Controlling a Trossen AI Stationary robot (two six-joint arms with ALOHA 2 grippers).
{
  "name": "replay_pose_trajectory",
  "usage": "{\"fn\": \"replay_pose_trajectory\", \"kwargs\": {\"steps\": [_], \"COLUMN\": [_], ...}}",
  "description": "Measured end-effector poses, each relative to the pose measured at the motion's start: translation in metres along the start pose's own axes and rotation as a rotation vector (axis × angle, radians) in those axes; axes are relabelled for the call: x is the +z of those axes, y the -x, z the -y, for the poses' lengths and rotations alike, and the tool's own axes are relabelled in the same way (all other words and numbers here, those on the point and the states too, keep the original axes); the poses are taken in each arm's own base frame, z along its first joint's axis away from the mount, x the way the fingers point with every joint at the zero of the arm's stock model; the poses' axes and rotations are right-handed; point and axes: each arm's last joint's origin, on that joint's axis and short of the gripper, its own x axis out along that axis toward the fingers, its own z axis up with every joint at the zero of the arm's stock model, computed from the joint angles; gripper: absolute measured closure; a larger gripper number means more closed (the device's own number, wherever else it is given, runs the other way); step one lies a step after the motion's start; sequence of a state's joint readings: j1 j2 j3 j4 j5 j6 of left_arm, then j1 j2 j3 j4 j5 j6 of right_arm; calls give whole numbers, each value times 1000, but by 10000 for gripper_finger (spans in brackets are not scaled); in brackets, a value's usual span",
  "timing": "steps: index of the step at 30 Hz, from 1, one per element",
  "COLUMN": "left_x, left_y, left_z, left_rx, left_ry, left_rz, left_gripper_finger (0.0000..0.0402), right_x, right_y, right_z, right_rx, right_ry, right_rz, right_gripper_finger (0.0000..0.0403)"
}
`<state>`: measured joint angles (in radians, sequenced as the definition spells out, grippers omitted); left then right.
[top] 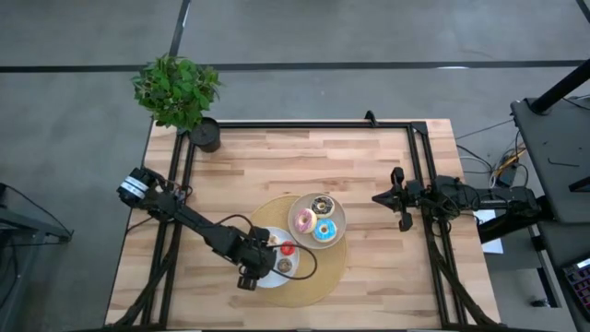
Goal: Pick & Place donuts
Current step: Put the small brown donut on the white plate, then return to Home Position
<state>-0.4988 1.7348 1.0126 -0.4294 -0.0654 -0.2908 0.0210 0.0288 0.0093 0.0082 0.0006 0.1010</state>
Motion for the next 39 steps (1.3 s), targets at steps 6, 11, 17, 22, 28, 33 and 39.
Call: {"fn": "replay_pose_trajectory", "kwargs": {"steps": [6, 11, 17, 22, 28, 33, 39], "left_x": [0, 0, 2, 8, 19, 30, 47], "left_y": [0, 0, 6, 25, 55, 80, 100], "left_z": [0, 0, 1, 1, 6, 15, 19], "left_rx": [-3, -5, -13, -11, -29, -63, -87], "left_ry": [1, 1, 1, 1, 19, 32, 11], "left_rz": [2, 3, -4, 0, 62, 130, 206], "left_gripper_finger": [164, 132, 129, 129, 129, 129, 134], "right_x": [0, 0, 0, 0, 0, 0, 0], "right_y": [0, 0, 0, 0, 0, 0, 0], "right_z": [0, 0, 0, 0, 0, 0, 0], "right_rx": [-1, 0, 0, -1, -1, -1, 0], "right_ry": [0, 0, 2, 4, 2, 0, 3], "right_rz": [0, 0, 0, 0, 0, -1, 1], "right_gripper_finger": [394, 394, 394, 394, 394, 394, 394]}}
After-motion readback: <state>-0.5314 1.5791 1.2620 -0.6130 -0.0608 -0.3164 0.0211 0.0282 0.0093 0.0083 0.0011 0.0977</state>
